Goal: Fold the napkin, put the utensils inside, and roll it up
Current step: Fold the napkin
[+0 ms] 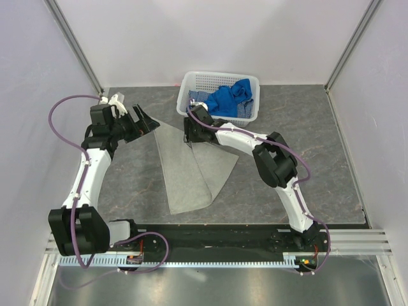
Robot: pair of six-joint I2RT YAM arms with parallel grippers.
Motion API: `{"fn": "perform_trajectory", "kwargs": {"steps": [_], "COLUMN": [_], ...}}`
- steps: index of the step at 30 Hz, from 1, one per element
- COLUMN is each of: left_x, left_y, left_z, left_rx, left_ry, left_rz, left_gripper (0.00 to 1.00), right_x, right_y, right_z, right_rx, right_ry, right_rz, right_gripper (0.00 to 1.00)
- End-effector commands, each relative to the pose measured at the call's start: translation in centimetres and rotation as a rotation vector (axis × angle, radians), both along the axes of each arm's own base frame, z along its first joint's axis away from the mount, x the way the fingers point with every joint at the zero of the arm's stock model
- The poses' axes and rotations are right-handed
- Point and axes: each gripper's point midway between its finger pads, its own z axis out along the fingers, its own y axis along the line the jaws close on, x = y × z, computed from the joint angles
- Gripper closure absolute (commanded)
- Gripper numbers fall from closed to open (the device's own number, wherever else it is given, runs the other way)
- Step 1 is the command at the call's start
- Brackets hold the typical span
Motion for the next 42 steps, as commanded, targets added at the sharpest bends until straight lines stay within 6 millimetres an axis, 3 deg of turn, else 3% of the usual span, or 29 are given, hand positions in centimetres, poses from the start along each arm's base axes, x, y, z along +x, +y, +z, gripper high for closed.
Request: {"fn": "perform_trajectory", "kwargs": {"steps": [1, 2, 4, 5, 6, 7, 8, 9, 10, 11, 13, 14, 15, 16, 18, 24, 25, 27, 31, 33, 38, 42], "left_x": [1.6, 1.9, 2.5, 3.0, 3.8, 4.4, 5.1, 5.7, 6.8, 7.6, 9.6, 10.3, 11.4, 12.4, 13.7, 17.6, 17.9, 18.7, 19.6, 20.0, 19.5, 19.6], "left_y": [1.1, 1.4, 1.8, 1.8, 1.9, 2.3, 2.4, 2.5, 2.7, 2.8, 3.1, 3.3, 3.6, 3.9, 4.1, 4.7, 4.8, 5.0, 5.7, 6.0, 7.0, 6.3], "left_z": [-2.0, -2.4, -2.7, -3.4, -3.3, -3.6, -5.0, -5.4, -5.7, -7.4, -8.0, -8.6, -10.4, -10.6, -12.8, -14.0, -14.9, -15.0, -16.4, -17.1, -19.0, -20.2], "left_rx": [0.047, 0.048, 0.050, 0.040, 0.035, 0.036, 0.022, 0.018, 0.014, 0.000, 0.001, 0.007, 0.013, 0.014, 0.009, -0.016, -0.025, -0.033, -0.056, -0.078, -0.101, -0.138], "left_ry": [0.020, 0.033, 0.044, 0.063, 0.038, 0.037, 0.072, 0.069, 0.053, 0.091, 0.084, 0.091, 0.122, 0.102, 0.139, 0.083, 0.100, 0.097, 0.126, 0.146, 0.209, 0.244], "left_rz": [0.048, 0.062, 0.086, 0.097, 0.108, 0.133, 0.148, 0.155, 0.166, 0.176, 0.188, 0.193, 0.202, 0.210, 0.213, 0.230, 0.236, 0.243, 0.278, 0.286, 0.376, 0.366], "left_gripper": [0.00, 0.00, 0.00, 0.01, 0.01, 0.01, 0.03, 0.04, 0.07, 0.09, 0.10, 0.11, 0.11, 0.12, 0.14, 0.21, 0.22, 0.23, 0.35, 0.36, 0.39, 0.42], "right_x": [-1.4, -1.7, -2.6, -3.0, -3.3, -4.0, -4.5, -4.8, -5.6, -6.1, -6.8, -7.4, -7.4, -7.7, -8.4, -10.0, -10.1, -10.2, -10.2, -10.2, -10.0, -9.9], "right_y": [1.5, 1.5, 0.8, 0.4, -0.1, -0.8, -1.5, -2.0, -2.8, -3.7, -5.4, -5.9, -6.8, -7.4, -8.3, -9.8, -10.0, -10.3, -10.5, -10.6, -10.8, -10.9], "right_z": [7.8, 9.8, 10.3, 12.2, 12.8, 12.1, 14.1, 14.5, 13.5, 15.2, 14.5, 15.9, 16.0, 15.4, 16.8, 18.1, 18.0, 18.3, 18.1, 17.8, 17.3, 17.0], "right_rx": [0.140, 0.170, 0.174, 0.192, 0.194, 0.180, 0.200, 0.211, 0.195, 0.213, 0.198, 0.220, 0.222, 0.217, 0.244, 0.265, 0.263, 0.266, 0.274, 0.272, 0.269, 0.270], "right_ry": [-0.101, -0.131, -0.131, -0.159, -0.165, -0.149, -0.178, -0.177, -0.156, -0.183, -0.172, -0.187, -0.189, -0.176, -0.191, -0.204, -0.204, -0.209, -0.198, -0.191, -0.179, -0.172], "right_rz": [0.100, 0.106, 0.113, 0.119, 0.121, 0.124, 0.125, 0.136, 0.138, 0.136, 0.133, 0.141, 0.134, 0.136, 0.143, 0.155, 0.153, 0.145, 0.144, 0.141, 0.134, 0.135], "right_gripper": [0.39, 0.38, 0.39, 0.39, 0.39, 0.39, 0.39, 0.39, 0.39, 0.39, 0.38, 0.38, 0.38, 0.38, 0.38, 0.38, 0.38, 0.38, 0.38, 0.38, 0.38, 0.38]}}
